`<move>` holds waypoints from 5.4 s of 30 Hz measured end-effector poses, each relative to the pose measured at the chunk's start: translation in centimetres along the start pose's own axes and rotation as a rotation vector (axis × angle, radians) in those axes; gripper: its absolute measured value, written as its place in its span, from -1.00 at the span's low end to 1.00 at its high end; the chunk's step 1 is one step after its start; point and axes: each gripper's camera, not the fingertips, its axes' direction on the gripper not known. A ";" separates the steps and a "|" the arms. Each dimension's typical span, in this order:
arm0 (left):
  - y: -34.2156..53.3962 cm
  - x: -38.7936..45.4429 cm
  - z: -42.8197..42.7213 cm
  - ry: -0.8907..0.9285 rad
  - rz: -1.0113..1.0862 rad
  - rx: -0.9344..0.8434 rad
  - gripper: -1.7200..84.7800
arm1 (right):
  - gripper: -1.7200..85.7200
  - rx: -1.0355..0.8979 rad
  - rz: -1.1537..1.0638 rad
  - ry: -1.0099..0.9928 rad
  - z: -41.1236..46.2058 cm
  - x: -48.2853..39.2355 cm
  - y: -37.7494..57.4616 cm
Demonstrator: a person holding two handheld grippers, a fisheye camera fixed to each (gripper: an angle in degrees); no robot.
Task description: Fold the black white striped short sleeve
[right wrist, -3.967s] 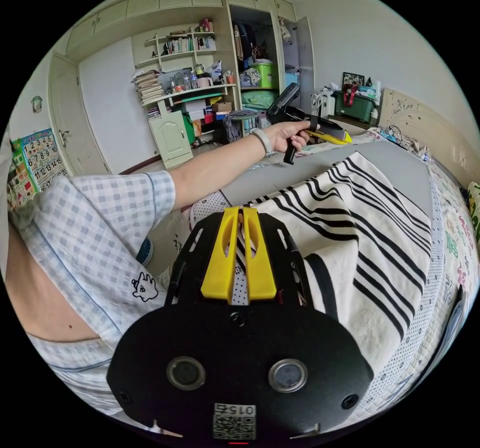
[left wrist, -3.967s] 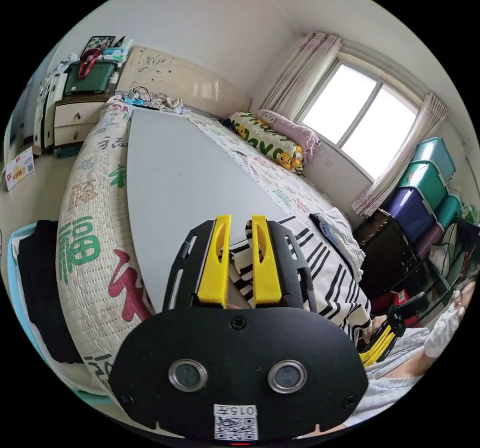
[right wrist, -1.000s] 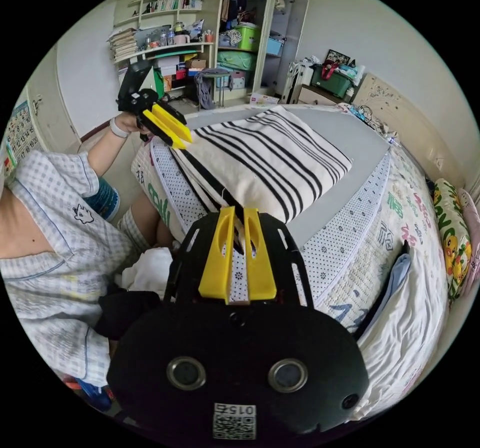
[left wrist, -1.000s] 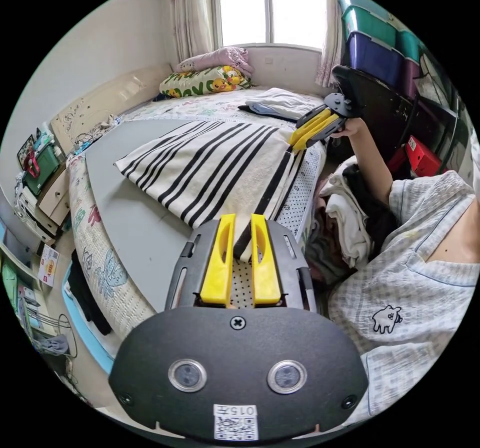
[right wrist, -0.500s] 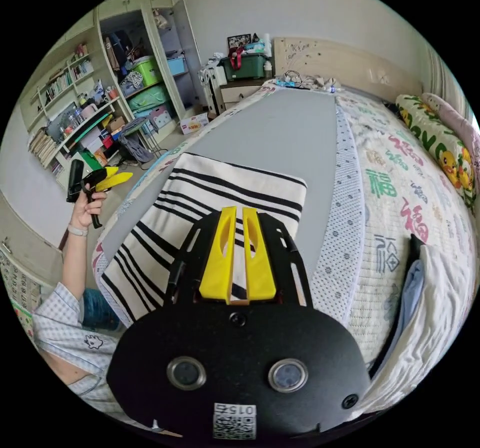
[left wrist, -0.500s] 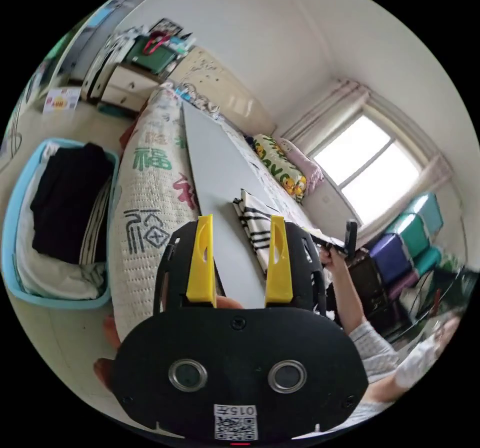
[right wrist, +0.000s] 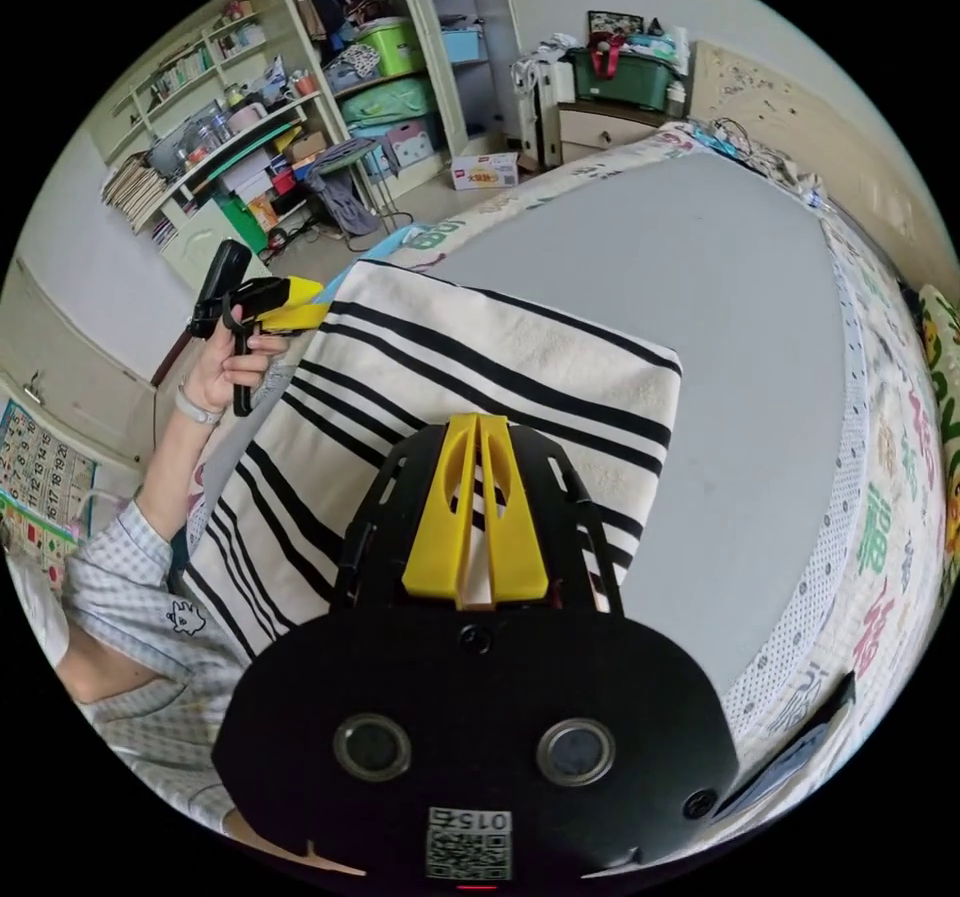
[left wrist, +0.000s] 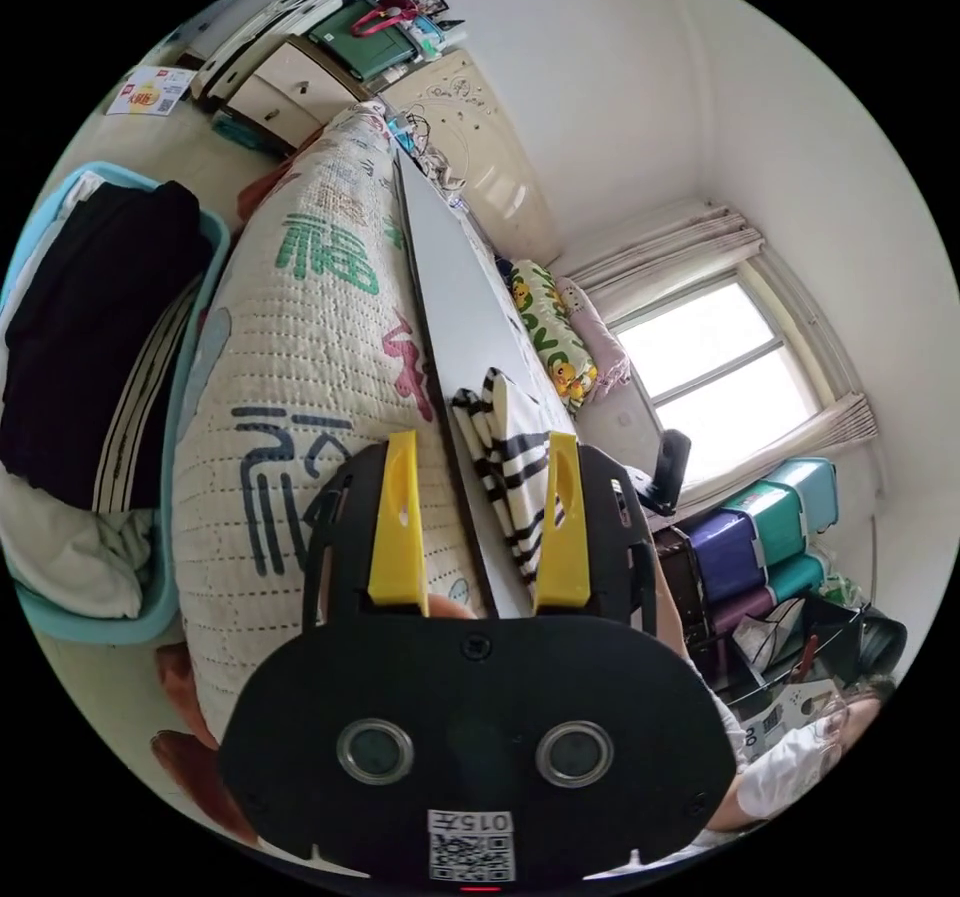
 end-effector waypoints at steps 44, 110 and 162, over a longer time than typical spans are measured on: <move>-33.0 29.1 -7.2 0.086 0.719 0.232 -0.95 | -0.89 0.712 -0.112 -0.148 -5.0 -0.7 29.8; -23.8 81.1 -0.2 0.910 1.429 -0.256 -0.96 | -0.90 1.100 -0.549 0.653 39.4 -42.7 97.1; 5.8 40.8 40.3 0.237 0.761 -0.509 -0.83 | -0.86 0.612 0.502 0.481 24.6 -6.8 70.6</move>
